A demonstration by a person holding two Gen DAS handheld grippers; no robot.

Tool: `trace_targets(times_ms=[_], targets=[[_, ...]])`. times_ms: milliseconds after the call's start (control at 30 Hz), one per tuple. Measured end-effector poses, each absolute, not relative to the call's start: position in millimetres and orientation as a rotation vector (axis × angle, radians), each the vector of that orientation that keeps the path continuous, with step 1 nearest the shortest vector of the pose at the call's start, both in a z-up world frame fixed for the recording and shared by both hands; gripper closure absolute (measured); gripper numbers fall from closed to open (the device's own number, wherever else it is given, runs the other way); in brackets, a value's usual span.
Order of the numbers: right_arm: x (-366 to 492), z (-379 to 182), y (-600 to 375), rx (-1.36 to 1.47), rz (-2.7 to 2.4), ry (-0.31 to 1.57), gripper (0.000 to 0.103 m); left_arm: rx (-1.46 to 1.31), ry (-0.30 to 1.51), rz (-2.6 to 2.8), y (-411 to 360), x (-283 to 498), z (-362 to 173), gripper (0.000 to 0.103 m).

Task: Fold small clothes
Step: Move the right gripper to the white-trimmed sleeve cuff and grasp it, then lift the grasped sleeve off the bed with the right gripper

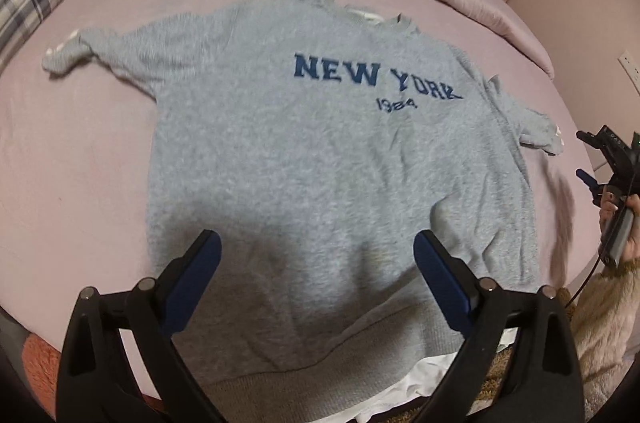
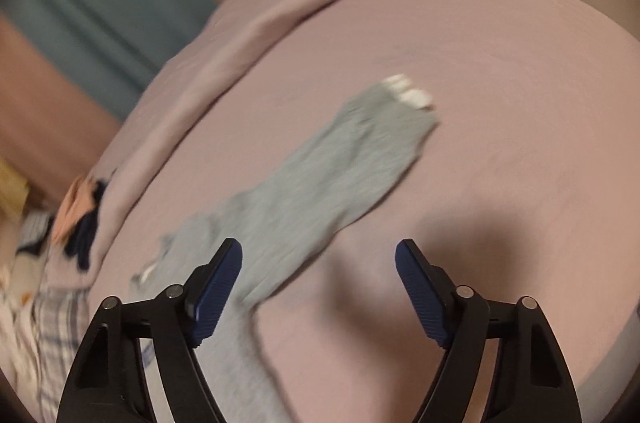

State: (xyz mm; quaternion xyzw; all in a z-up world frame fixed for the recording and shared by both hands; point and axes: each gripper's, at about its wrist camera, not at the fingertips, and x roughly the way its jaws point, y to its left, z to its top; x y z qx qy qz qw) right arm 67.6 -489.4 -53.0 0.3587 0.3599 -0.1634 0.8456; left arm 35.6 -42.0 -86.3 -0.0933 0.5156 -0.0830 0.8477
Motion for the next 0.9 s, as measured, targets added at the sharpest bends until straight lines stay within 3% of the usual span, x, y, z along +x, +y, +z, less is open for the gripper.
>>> trace_targets(times_ms=[200, 400, 467, 567, 600, 700, 900], targets=[[89, -80, -522, 0.831, -0.427, 0.788, 0.034, -0.233, 1.143, -0.201, -38, 35, -100, 0.009], [104, -96, -536, 0.985, -0.383, 0.763, 0.038, -0.276, 1.246, -0.237, -38, 26, -123, 0.023], [108, -101, -539, 0.997, -0.416, 0.770, 0.046, -0.242, 1.242, -0.224, -38, 21, -124, 0.029], [112, -108, -547, 0.992, -0.449, 0.773, 0.069, -0.223, 1.249, -0.227, -37, 17, -124, 0.030], [112, -108, -550, 0.983, -0.465, 0.772, 0.082, -0.217, 1.255, -0.224, -37, 15, -125, 0.030], [110, -103, -554, 0.987, -0.454, 0.751, 0.093, -0.183, 1.259, -0.224, -38, 11, -127, 0.031], [88, -78, -569, 0.967, -0.494, 0.639, 0.094, -0.175, 1.261, -0.214, -31, 2, -128, 0.031]])
